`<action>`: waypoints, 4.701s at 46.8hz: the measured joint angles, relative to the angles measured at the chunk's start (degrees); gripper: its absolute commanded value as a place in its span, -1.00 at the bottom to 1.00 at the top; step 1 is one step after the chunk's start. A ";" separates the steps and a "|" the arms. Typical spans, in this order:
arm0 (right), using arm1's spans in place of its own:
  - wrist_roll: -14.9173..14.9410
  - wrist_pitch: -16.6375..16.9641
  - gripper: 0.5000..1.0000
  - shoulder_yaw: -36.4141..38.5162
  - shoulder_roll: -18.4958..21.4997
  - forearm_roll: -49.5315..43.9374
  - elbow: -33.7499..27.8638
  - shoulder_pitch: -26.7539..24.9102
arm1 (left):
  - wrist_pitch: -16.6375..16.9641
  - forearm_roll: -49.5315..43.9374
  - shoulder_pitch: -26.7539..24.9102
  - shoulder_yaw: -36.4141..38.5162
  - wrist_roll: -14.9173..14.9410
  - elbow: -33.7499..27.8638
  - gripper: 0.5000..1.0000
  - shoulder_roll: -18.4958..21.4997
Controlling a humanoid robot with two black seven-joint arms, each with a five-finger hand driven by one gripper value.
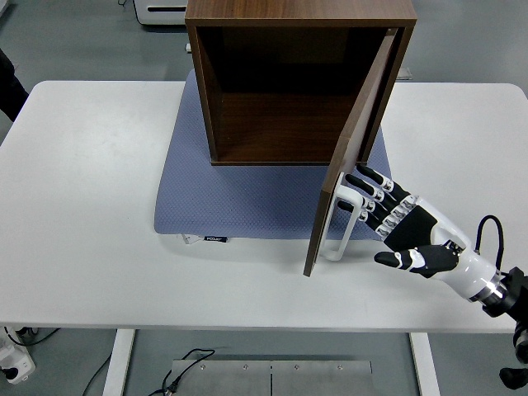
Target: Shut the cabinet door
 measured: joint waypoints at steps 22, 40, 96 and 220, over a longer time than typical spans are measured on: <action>-0.33 -1.36 1.00 -3.06 6.18 -0.12 -4.98 4.91 | 0.01 0.00 0.00 0.00 0.01 -0.02 1.00 0.00; -0.79 -4.56 1.00 -3.57 11.63 -0.08 -10.59 9.88 | 0.01 0.00 0.00 -0.03 0.00 0.00 1.00 0.00; -1.06 -10.30 1.00 -8.93 24.36 0.03 -26.20 25.87 | 0.01 0.00 0.00 -0.01 0.01 0.00 1.00 0.00; -1.55 -10.67 1.00 13.59 7.29 8.49 -25.63 14.99 | 0.01 0.00 0.02 0.00 0.01 0.01 1.00 0.00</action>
